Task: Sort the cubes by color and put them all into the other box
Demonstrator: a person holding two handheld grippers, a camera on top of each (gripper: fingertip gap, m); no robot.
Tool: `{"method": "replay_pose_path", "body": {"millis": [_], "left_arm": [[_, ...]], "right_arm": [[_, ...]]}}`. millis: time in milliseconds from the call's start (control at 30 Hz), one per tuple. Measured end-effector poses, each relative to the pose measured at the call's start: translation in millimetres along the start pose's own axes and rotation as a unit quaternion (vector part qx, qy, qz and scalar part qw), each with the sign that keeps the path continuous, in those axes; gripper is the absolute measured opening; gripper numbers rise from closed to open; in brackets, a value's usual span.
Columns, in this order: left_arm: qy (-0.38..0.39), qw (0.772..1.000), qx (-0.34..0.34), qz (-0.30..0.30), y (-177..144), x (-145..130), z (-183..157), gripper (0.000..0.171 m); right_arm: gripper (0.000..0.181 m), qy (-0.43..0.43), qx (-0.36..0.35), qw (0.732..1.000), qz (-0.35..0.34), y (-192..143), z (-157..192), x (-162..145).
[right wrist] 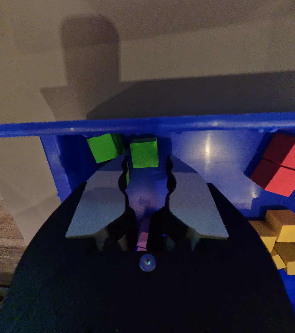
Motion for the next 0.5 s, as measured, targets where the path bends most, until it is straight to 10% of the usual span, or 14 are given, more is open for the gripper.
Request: {"method": "replay_pose_path", "body": {"millis": [133, 233, 500], "left_arm": [[0.033, 0.991, 0.123, 0.04, 3, 2, 27, 0.036], [0.116, 0.928, 0.31, 0.168, 2, 9, 60, 0.039], [0.309, 0.578, 0.541, 0.528, 24, 25, 127, 0.051]], "right_arm": [[0.045, 0.014, -0.013, 1.0, -0.008, -13, 0, -5], [0.044, 0.018, -0.04, 0.999, -0.019, -32, 3, -12], [0.035, 0.005, -0.117, 0.99, -0.076, -71, 27, -19]]}}
Point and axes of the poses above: each gripper's, where its closed fingertips meet, y out along the fingers, x out of its top, z = x × y across the jaws, the point moved 8 cm from there along -y, back along the fingers, and after that the axes turned 5 degrees about -y, right-handed, at the moved point
